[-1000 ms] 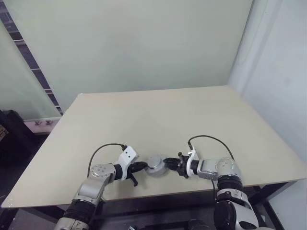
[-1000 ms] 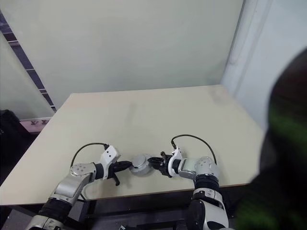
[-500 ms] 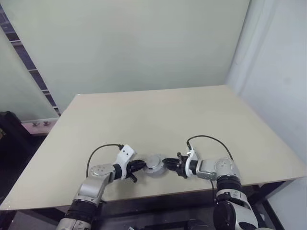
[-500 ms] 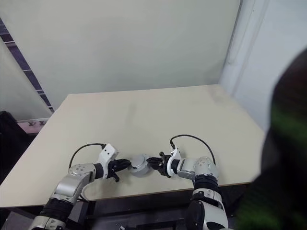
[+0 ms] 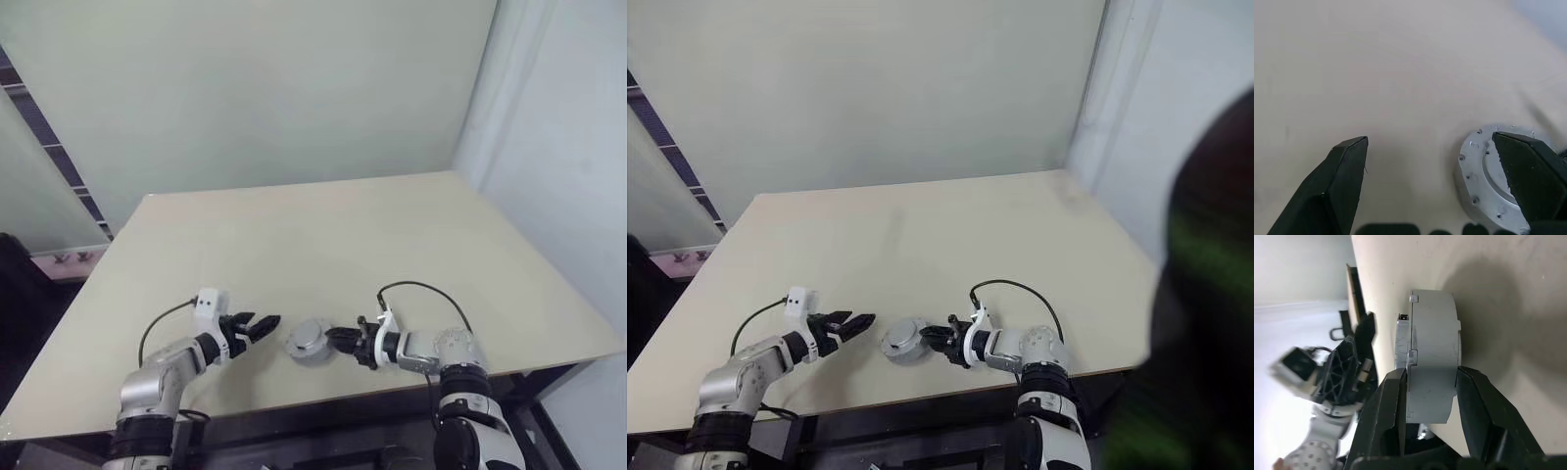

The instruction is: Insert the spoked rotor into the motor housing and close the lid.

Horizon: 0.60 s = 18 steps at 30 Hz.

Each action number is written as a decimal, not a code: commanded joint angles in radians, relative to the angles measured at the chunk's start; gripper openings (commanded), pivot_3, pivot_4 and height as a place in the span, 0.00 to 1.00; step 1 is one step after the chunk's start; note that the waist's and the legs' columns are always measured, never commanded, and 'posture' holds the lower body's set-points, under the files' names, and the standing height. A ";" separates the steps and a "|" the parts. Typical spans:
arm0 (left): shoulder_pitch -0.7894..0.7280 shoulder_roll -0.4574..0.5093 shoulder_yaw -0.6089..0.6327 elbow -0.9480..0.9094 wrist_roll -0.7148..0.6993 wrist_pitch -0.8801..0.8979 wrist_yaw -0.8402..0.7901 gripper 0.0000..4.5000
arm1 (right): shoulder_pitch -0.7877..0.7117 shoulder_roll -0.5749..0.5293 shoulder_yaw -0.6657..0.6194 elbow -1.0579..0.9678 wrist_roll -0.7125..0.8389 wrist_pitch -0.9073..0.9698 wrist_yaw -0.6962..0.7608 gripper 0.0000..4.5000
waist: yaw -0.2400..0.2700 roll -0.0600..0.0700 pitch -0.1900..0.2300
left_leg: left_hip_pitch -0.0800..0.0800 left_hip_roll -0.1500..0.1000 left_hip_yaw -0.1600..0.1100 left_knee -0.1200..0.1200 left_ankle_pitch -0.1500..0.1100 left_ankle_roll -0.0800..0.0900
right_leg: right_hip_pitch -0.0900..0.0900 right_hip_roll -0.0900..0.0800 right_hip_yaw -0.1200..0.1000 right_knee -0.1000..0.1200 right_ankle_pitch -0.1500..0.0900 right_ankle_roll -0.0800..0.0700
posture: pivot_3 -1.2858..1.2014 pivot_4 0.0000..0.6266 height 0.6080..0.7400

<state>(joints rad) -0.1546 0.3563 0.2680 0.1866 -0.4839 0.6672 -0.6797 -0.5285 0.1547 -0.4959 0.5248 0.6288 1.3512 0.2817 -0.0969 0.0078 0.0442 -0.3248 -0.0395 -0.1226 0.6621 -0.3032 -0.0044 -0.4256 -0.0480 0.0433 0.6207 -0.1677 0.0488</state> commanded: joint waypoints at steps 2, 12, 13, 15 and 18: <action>-0.001 -0.045 0.095 -0.080 -0.117 0.052 0.068 1.00 | 0.007 0.035 -0.018 -0.046 0.074 0.013 0.014 0.27 | 0.000 -0.001 0.000 | 0.000 0.000 0.000 0.000 0.000 0.000 | 0.000 0.000 0.000 0.000 0.000 0.000 | 0.52 0.00 1.00; 0.011 -0.147 0.255 -0.109 -0.362 0.195 0.231 1.00 | -0.027 0.075 -0.065 -0.097 0.208 0.005 0.016 0.27 | 0.000 -0.002 0.002 | -0.001 0.000 0.000 0.000 0.000 0.000 | -0.001 0.000 0.000 -0.001 0.000 0.000 | 0.52 0.00 1.00; 0.018 -0.154 0.255 -0.117 -0.374 0.201 0.239 1.00 | -0.032 0.077 -0.066 -0.099 0.220 0.002 0.013 0.27 | 0.000 -0.002 0.002 | -0.001 0.000 0.000 0.000 0.000 0.000 | -0.001 0.000 0.000 -0.001 0.000 0.000 | 0.52 0.00 1.00; 0.032 -0.177 0.251 -0.143 -0.408 0.216 0.255 1.00 | -0.043 0.082 -0.063 -0.103 0.239 -0.005 0.002 0.27 | 0.000 -0.002 0.002 | -0.001 0.000 0.000 -0.001 0.000 0.000 | -0.001 0.000 0.000 -0.002 0.000 0.000 | 0.52 0.00 1.00; 0.038 -0.221 0.258 -0.172 -0.473 0.232 0.279 1.00 | -0.058 0.091 -0.057 -0.110 0.267 -0.009 -0.011 0.27 | 0.001 -0.003 0.002 | -0.002 0.000 0.000 -0.001 0.000 0.000 | -0.001 0.000 0.000 -0.003 0.000 0.000 | 0.52 0.00 1.00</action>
<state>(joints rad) -0.1059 0.1453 0.5105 0.0730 -0.8965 0.8928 -0.4123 -0.5070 0.1620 -0.5548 0.4635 0.8158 1.3456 0.2592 -0.0959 0.0051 0.0464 -0.3269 -0.0397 -0.1227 0.6614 -0.3034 -0.0047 -0.4262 -0.0480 0.0428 0.6178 -0.1678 0.0487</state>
